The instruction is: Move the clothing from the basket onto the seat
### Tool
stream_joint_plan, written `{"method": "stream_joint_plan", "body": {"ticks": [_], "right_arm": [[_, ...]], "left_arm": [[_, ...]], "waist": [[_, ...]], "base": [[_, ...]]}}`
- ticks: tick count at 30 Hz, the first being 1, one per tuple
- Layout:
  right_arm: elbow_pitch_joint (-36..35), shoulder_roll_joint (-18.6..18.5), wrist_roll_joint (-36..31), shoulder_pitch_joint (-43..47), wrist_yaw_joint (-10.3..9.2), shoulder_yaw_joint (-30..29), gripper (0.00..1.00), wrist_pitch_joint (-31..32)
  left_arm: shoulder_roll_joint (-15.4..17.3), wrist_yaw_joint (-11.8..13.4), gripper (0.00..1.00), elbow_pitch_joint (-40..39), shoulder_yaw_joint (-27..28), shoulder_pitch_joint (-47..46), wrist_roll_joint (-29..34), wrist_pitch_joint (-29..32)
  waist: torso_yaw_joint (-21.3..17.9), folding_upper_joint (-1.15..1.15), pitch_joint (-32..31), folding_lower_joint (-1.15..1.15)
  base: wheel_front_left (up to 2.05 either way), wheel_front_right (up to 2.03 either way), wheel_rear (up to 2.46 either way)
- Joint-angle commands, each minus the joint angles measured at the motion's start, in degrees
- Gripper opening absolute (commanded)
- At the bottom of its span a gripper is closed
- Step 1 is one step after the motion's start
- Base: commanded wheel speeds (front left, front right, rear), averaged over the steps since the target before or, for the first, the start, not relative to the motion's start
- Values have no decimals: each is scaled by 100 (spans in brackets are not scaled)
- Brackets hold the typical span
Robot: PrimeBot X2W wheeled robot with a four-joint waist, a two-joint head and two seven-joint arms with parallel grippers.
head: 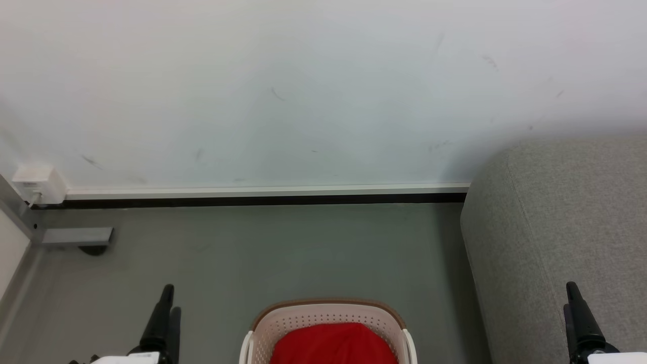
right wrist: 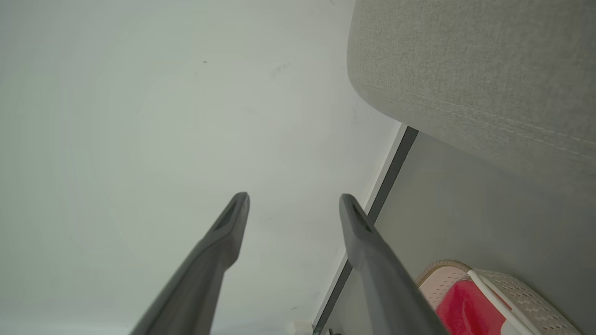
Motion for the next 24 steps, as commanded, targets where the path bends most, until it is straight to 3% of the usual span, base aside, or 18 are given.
{"method": "stream_joint_plan", "body": {"ticks": [1, 24], "right_arm": [[-147, -102, -343, -56, -1, -5, 100, -85], [-419, -32, -3611, 50, -3, -46, 100, -596]], "left_arm": [[26, 65, 100, -64, -19, -157, 268, -73], [43, 790, 100, -82, -562, -251, 2564, -588]], "waist": [[4, 0, 1, 0], [29, 0, 10, 0]], "base": [[0, 0, 0], [0, 0, 0]]}}
